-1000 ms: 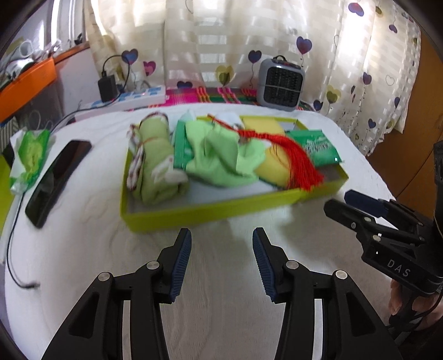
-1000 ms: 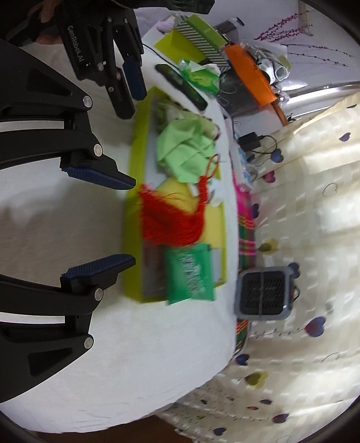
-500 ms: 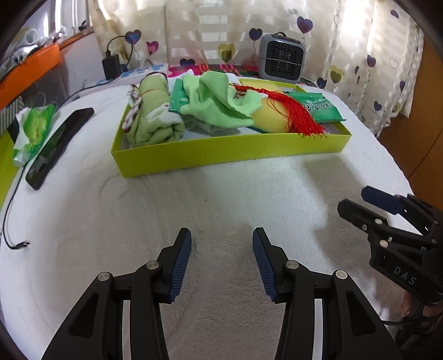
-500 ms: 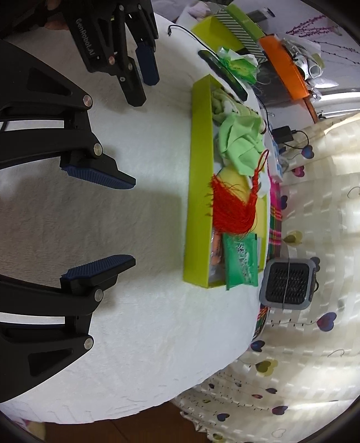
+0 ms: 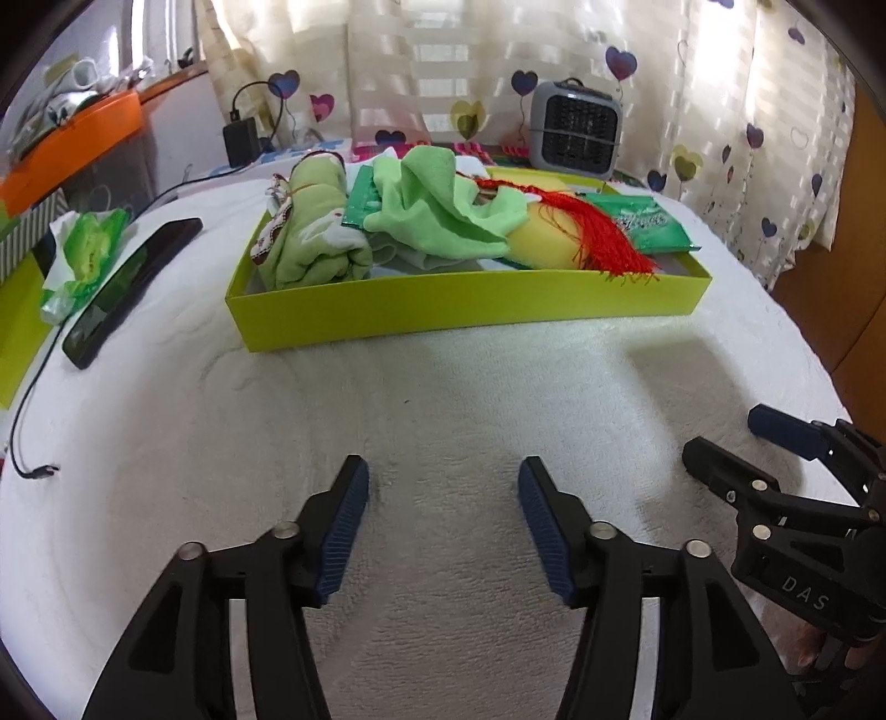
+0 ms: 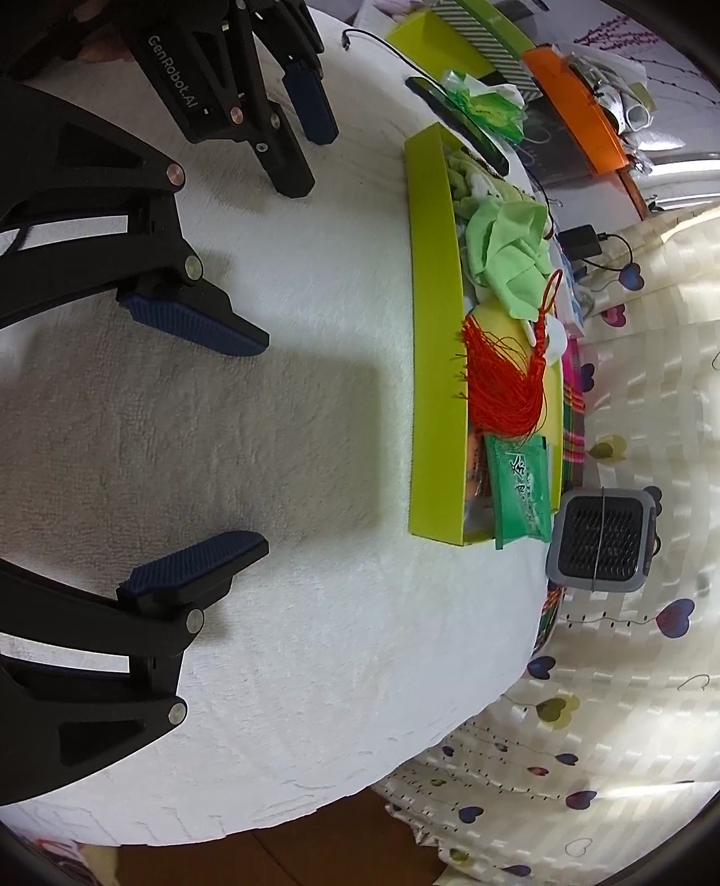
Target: Organize soft objects
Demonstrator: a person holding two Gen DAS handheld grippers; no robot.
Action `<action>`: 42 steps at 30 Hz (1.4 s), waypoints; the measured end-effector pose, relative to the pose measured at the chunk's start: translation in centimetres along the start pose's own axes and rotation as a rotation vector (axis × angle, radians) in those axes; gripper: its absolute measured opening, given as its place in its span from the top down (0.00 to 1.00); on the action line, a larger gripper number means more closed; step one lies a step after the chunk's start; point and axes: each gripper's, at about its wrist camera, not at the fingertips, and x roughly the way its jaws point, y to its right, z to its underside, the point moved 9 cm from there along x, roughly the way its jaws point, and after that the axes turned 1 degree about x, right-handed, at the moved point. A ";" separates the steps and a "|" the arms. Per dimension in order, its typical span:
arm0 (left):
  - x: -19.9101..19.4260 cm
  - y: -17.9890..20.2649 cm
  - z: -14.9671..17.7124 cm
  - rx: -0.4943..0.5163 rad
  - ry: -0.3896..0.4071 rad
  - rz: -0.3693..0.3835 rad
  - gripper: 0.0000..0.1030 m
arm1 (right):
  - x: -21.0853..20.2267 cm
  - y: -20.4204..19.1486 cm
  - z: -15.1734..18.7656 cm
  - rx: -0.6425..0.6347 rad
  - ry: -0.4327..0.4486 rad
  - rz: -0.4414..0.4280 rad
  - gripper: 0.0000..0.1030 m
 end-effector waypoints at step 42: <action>0.3 0.5 -0.1 0.027 -0.004 -0.008 0.35 | -0.2 0.1 0.3 0.021 0.000 0.004 0.34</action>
